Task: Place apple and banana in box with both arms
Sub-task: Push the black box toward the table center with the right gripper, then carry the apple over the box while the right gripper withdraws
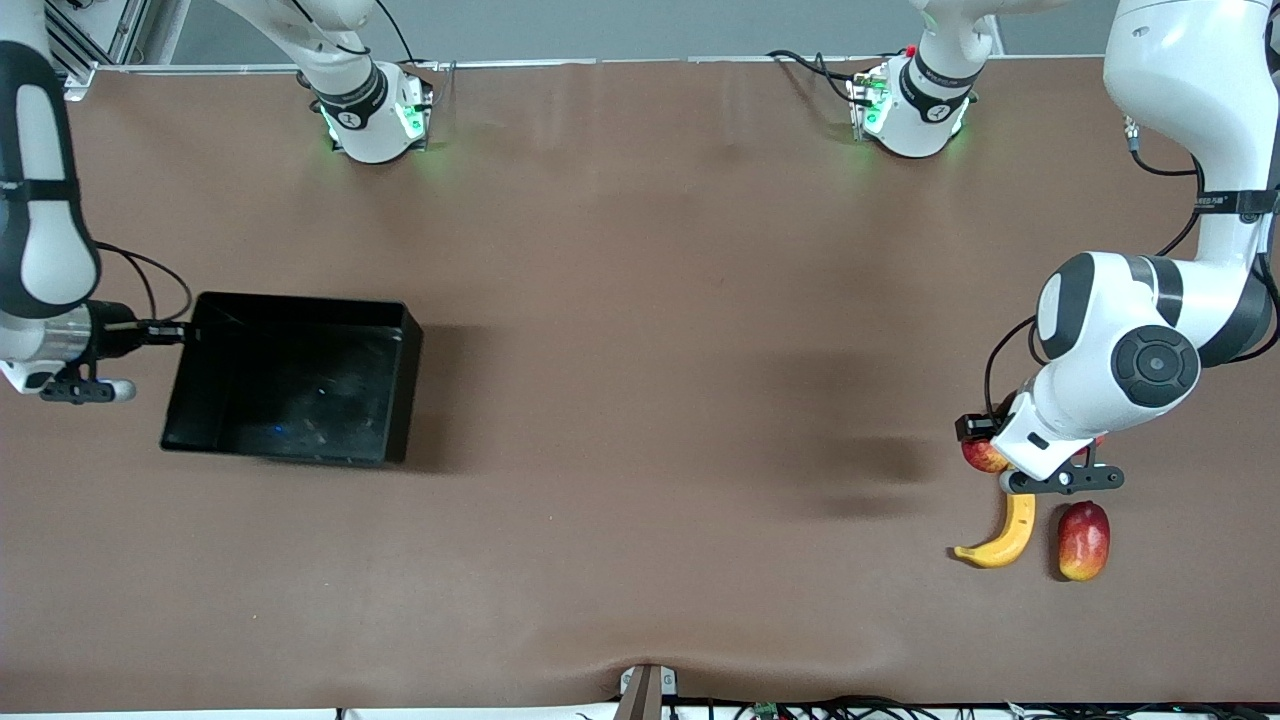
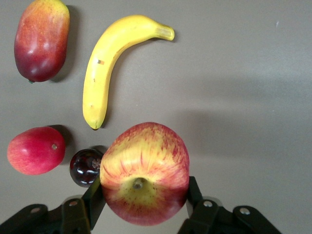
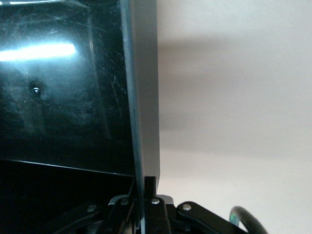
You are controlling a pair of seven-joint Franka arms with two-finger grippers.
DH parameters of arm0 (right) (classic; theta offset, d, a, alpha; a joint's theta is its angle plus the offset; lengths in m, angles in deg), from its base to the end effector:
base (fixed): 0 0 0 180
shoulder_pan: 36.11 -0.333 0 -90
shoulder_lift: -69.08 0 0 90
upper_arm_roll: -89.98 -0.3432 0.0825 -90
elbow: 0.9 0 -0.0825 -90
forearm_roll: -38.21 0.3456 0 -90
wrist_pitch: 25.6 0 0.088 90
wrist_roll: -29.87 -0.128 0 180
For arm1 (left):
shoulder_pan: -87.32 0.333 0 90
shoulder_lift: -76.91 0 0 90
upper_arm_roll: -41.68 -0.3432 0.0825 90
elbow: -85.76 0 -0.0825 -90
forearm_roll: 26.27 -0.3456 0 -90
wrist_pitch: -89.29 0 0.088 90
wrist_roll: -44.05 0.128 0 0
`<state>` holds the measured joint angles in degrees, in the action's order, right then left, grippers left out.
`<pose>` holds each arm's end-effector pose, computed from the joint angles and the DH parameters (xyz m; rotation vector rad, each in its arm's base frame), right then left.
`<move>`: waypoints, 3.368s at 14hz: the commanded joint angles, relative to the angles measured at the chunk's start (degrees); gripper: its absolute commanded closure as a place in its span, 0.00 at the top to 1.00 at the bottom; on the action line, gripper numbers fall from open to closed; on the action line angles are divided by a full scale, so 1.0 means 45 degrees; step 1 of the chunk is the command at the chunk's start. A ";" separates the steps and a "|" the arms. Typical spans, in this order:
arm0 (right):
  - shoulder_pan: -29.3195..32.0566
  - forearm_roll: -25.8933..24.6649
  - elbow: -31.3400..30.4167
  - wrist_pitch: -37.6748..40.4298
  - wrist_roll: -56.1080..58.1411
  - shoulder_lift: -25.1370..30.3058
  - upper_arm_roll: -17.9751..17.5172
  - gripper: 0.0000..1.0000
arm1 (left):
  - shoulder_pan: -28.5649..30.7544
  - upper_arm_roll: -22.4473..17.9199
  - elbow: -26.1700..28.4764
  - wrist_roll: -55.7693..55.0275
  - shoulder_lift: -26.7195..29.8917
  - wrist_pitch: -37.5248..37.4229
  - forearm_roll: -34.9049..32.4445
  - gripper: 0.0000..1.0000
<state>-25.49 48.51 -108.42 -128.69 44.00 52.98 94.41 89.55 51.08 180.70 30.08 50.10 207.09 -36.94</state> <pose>0.5330 -0.1214 0.3679 -2.8757 0.1286 0.4488 0.6431 -0.0541 0.3601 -3.0429 -0.0635 0.0662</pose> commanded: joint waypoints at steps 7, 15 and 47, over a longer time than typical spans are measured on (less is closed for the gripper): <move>-0.5690 0.2750 -0.0910 -0.1846 -0.3331 0.0823 0.0070 0.00 | -0.0046 0.0060 -0.0006 -0.0663 0.0176 -0.0336 -0.0089 0.00; -1.1224 0.2908 -0.0834 -0.5134 -0.7182 -0.0912 0.0090 0.00 | -0.0027 0.0236 -0.0025 -0.0763 0.0274 -0.0590 -0.0089 0.00; -0.9235 0.0194 0.5689 0.3027 -0.5874 -0.0251 0.4816 1.00 | -0.3131 0.4592 0.4544 -1.1564 0.0372 0.3199 -0.0264 0.00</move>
<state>-67.41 51.49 -85.48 -115.93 16.43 53.01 116.35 75.86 71.61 199.16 -20.27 50.68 220.21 -36.94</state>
